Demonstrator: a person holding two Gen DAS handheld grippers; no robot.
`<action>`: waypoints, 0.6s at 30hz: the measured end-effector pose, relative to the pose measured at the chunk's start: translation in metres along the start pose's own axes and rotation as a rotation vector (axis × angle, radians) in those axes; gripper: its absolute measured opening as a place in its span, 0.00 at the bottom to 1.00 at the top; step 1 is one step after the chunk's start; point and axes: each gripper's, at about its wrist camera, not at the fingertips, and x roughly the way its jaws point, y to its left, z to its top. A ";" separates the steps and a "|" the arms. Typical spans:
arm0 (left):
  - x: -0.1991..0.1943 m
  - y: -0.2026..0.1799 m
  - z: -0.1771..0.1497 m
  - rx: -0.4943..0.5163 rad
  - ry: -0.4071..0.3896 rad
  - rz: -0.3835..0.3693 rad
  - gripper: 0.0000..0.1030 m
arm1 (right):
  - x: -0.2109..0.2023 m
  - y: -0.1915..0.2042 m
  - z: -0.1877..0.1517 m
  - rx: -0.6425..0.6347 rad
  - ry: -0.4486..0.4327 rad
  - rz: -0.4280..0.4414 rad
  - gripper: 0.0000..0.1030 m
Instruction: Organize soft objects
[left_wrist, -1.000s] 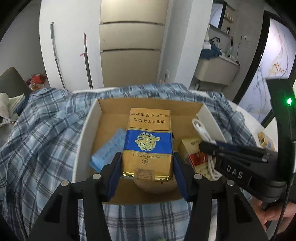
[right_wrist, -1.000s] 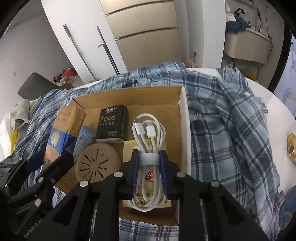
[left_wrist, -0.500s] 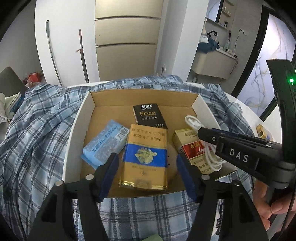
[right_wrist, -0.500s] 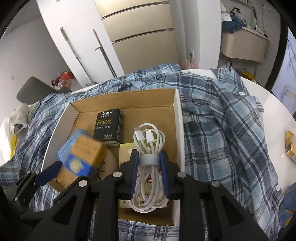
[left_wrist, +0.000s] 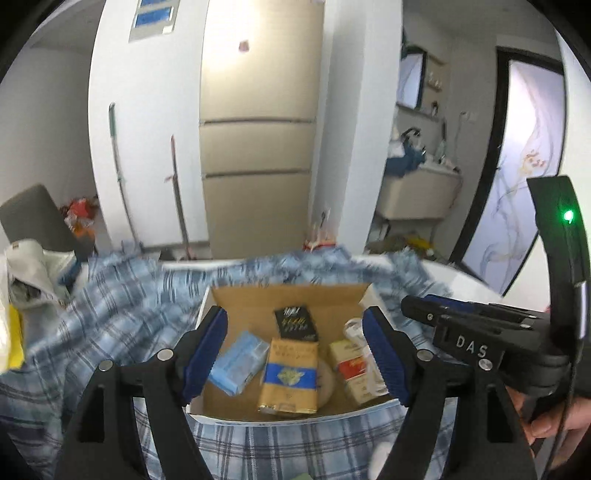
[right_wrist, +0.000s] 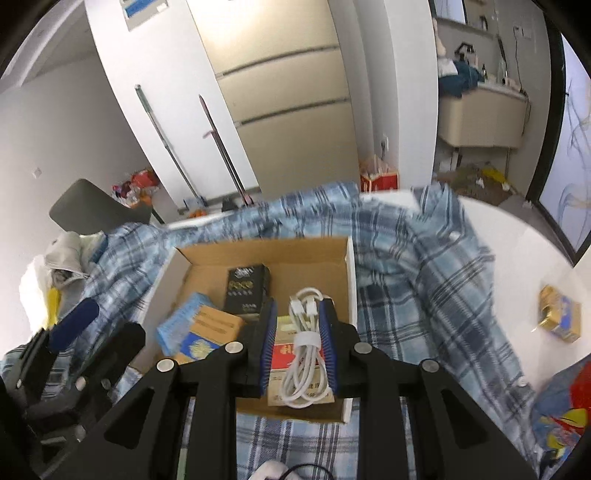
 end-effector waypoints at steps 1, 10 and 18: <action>-0.013 -0.002 0.003 0.006 -0.025 0.005 0.76 | -0.011 0.002 0.001 -0.013 -0.026 -0.005 0.22; -0.104 0.000 -0.001 0.017 -0.198 -0.017 0.86 | -0.093 0.017 -0.021 -0.148 -0.215 0.052 0.25; -0.154 0.002 -0.030 0.039 -0.282 -0.010 1.00 | -0.125 0.017 -0.057 -0.195 -0.356 0.060 0.68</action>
